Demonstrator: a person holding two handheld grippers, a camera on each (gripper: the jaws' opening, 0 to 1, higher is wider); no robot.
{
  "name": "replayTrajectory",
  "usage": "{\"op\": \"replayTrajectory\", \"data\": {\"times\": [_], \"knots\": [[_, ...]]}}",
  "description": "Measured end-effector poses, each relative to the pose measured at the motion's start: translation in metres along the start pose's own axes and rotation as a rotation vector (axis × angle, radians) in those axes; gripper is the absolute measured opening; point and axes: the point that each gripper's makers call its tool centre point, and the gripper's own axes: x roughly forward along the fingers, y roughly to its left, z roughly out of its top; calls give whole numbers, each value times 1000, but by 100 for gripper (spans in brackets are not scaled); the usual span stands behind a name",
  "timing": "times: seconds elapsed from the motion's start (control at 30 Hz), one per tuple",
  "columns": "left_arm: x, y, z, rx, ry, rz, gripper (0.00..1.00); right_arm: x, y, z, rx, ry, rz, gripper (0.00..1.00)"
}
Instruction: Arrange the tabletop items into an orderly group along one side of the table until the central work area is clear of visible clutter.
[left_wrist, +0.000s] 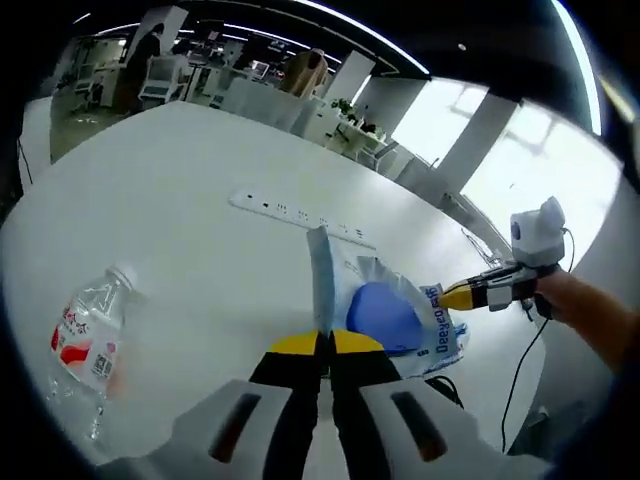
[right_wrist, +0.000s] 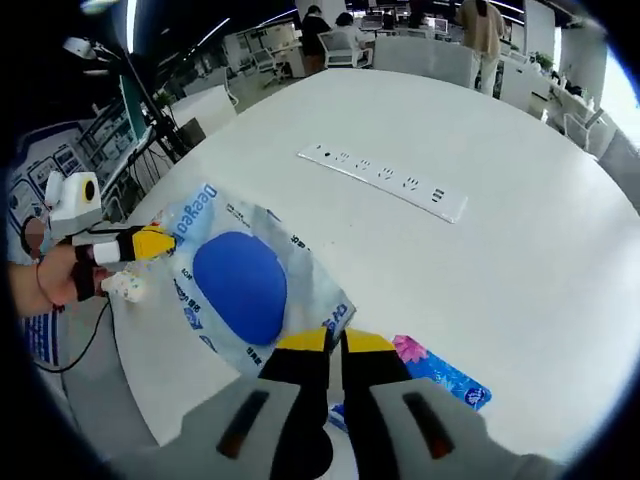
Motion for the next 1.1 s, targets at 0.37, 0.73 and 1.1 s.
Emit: {"op": "replayTrajectory", "data": {"times": [0.37, 0.73, 1.1], "knots": [[11, 10, -6, 33, 44, -8, 0, 14, -1, -8, 8, 22, 4, 1], [23, 16, -15, 25, 72, -11, 0, 26, -5, -14, -9, 52, -6, 1], [31, 21, -22, 12, 91, -11, 0, 36, -9, -18, -29, 86, -18, 1]]}}
